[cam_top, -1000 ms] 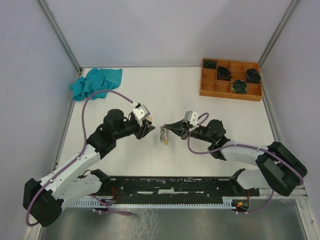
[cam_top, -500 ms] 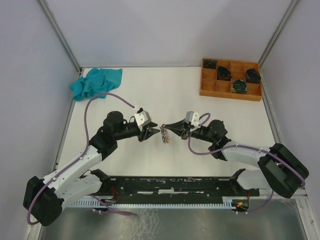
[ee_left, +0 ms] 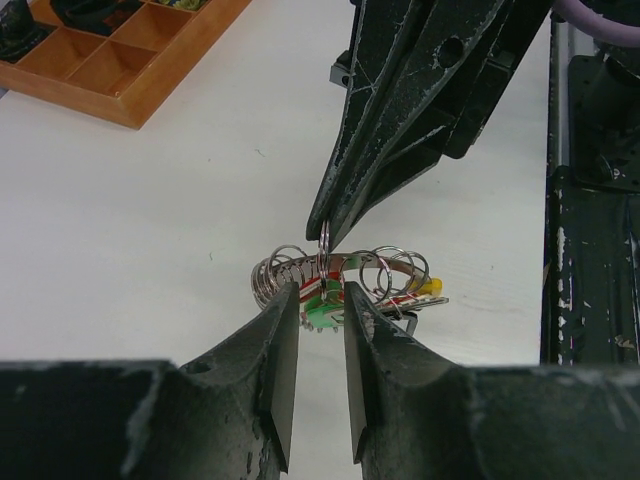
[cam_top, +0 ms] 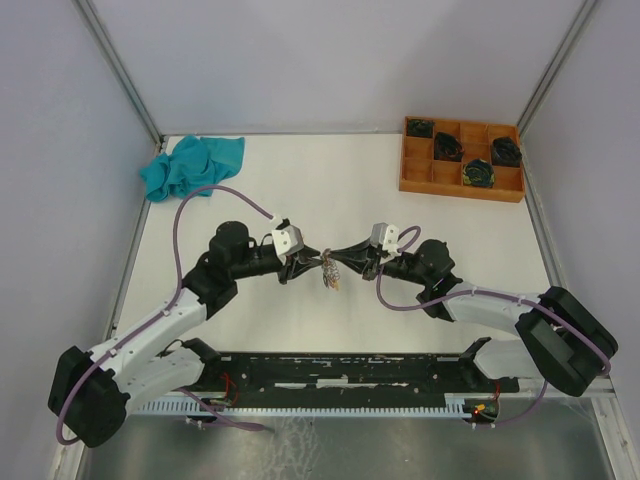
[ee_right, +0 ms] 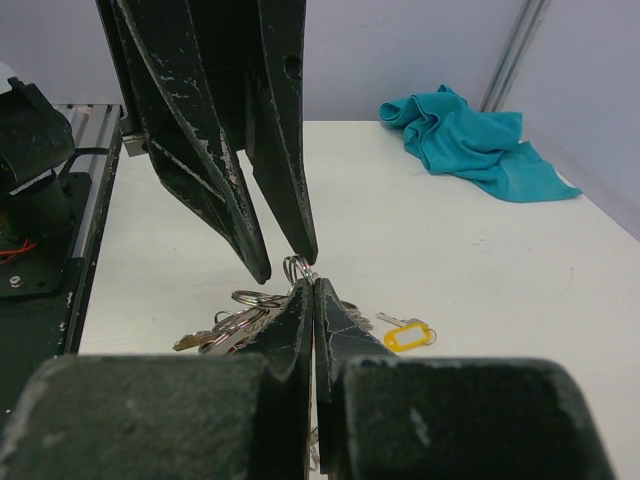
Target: Put the keys on the keyring
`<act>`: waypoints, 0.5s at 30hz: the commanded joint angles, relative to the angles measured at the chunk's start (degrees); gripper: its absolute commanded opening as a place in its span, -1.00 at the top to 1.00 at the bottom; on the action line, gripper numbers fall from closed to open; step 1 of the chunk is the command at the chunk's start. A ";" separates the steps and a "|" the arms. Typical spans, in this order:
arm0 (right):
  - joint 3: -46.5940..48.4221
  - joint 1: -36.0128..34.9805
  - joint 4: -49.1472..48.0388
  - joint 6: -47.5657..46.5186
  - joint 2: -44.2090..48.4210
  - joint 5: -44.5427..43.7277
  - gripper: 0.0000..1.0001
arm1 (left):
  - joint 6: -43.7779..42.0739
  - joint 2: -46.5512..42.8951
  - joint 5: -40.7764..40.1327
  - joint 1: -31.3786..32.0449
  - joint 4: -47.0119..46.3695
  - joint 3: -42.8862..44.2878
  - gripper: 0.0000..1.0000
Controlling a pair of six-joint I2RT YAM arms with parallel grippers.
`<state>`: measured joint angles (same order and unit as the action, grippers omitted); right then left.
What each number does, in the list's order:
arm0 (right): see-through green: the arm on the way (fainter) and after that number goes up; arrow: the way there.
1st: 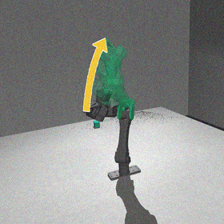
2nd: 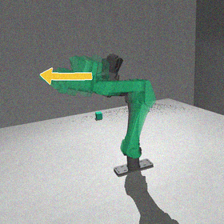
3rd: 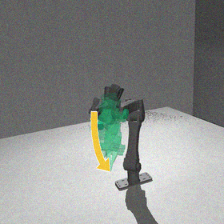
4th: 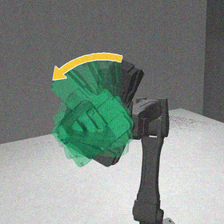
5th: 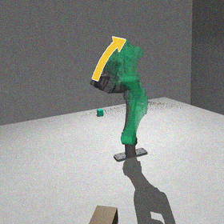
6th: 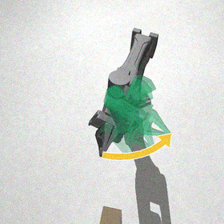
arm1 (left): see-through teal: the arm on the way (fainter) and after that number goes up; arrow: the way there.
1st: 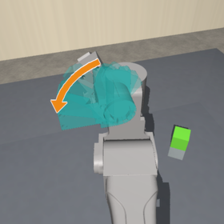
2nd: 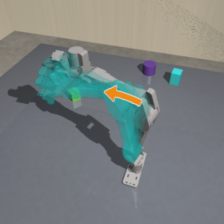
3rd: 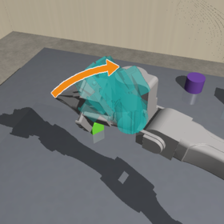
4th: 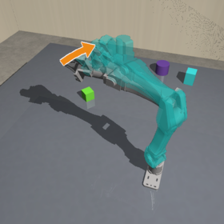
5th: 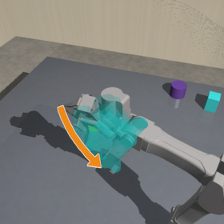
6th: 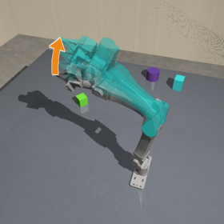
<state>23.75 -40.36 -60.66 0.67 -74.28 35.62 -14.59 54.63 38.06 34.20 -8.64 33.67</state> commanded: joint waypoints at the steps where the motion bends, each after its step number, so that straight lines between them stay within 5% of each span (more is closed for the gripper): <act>1: 1.54 0.22 -5.08 1.59 1.50 1.33 0.99 | -2.28 0.62 1.75 -0.05 -2.98 0.97 0.40; 15: 2.07 0.21 -8.18 4.07 0.08 1.80 0.99 | -1.43 1.53 2.10 -0.05 -2.87 1.46 0.65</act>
<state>23.75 -40.36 -62.59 2.74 -74.30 36.03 -14.61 56.03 38.22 34.20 -8.73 33.67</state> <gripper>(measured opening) 0.012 0.195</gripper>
